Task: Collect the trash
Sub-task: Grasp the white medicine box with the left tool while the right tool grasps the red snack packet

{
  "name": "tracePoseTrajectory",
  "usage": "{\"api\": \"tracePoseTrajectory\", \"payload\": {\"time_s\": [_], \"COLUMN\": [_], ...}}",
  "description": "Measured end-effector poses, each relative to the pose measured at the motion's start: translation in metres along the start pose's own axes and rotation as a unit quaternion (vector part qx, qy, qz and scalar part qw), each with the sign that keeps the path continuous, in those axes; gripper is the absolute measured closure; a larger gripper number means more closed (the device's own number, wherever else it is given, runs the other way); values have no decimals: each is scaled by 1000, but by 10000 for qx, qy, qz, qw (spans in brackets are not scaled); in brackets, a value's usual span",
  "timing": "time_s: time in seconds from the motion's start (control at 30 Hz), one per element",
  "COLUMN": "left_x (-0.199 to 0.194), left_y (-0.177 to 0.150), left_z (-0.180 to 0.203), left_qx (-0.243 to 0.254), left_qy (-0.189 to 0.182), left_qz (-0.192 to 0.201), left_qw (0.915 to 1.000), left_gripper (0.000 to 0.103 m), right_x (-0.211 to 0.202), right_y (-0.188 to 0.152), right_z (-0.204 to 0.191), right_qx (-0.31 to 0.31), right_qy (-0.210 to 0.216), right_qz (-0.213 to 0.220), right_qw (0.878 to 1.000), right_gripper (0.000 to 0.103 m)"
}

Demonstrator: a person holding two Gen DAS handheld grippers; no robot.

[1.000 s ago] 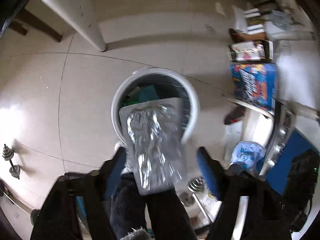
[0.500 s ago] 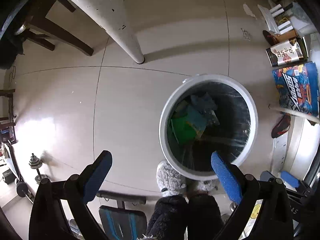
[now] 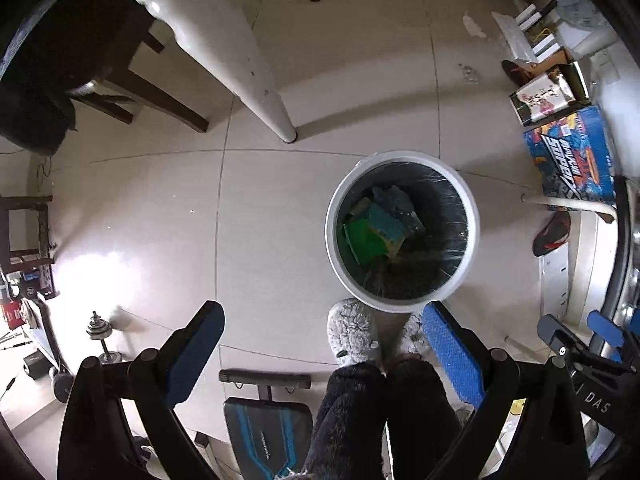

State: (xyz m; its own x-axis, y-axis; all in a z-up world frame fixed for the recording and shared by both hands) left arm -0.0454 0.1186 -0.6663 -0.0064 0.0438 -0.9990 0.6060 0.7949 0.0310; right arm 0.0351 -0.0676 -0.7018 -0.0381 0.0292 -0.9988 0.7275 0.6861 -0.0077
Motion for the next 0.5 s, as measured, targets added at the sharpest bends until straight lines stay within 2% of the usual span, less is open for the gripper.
{"api": "tracePoseTrajectory", "payload": {"time_s": [0.27,0.5], "left_x": [-85,-164], "left_y": [-24,-43], "left_z": [-7,-17], "left_qx": [70,318], "left_qy": [-182,-309], "left_qz": [158,401], "left_qw": [9997,9982], "left_gripper": [2,2], "right_x": [-101,-191], "right_y": [-22,-46], "right_z": [-10,-24], "right_qx": [-101,-195], "right_qy": [48,114], "right_qz": [320,479], "right_qw": [9994,9986], "right_gripper": [2,2]}}
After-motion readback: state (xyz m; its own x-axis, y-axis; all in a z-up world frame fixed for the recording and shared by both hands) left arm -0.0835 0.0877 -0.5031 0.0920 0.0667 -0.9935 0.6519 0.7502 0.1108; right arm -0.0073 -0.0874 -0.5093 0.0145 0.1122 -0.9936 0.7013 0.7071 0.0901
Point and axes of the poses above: each gripper's, at about its wrist camera, not at the fingertips, and x roughly the way its jaws point, z to its right, y to its top, the point moved 2 cm from there along x, roughly the way its jaws point, and after that the axes turned 15 degrees about -x, right-handed, at the moved point
